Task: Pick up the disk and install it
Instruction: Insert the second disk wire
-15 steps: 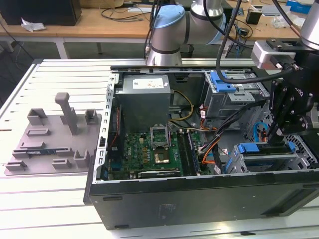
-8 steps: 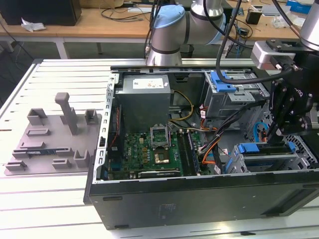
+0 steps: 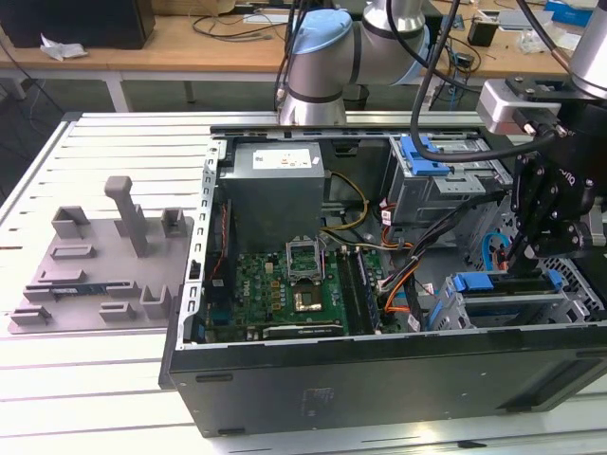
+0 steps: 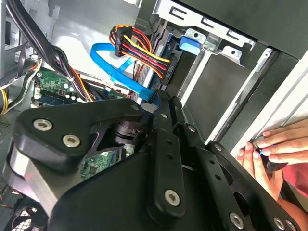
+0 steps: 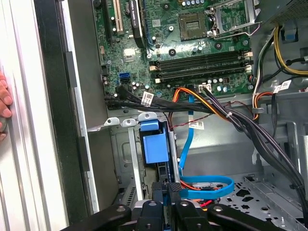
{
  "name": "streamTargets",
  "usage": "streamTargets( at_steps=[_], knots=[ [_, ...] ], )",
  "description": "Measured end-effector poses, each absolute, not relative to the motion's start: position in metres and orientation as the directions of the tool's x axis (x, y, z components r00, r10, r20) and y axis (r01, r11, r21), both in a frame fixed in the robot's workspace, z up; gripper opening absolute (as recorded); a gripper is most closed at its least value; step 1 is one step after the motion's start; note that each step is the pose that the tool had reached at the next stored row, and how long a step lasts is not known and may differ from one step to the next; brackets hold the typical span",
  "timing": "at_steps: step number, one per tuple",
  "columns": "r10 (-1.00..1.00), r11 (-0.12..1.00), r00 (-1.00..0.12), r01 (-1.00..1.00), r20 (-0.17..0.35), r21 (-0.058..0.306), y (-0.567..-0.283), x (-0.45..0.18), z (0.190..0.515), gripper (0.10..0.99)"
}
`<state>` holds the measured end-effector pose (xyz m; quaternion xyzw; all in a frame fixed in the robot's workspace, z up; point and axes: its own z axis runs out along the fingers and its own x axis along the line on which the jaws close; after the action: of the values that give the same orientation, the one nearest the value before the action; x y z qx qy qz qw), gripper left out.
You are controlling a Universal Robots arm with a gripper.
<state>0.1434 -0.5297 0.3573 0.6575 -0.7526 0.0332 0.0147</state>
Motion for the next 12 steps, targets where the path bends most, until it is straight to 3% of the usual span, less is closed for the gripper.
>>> streamTargets(
  at_steps=[12],
  knots=[
    [-0.991,0.114,-0.116,-0.993,0.061,-0.036,-0.5297,0.1434,0.3561,0.161]
  ],
)
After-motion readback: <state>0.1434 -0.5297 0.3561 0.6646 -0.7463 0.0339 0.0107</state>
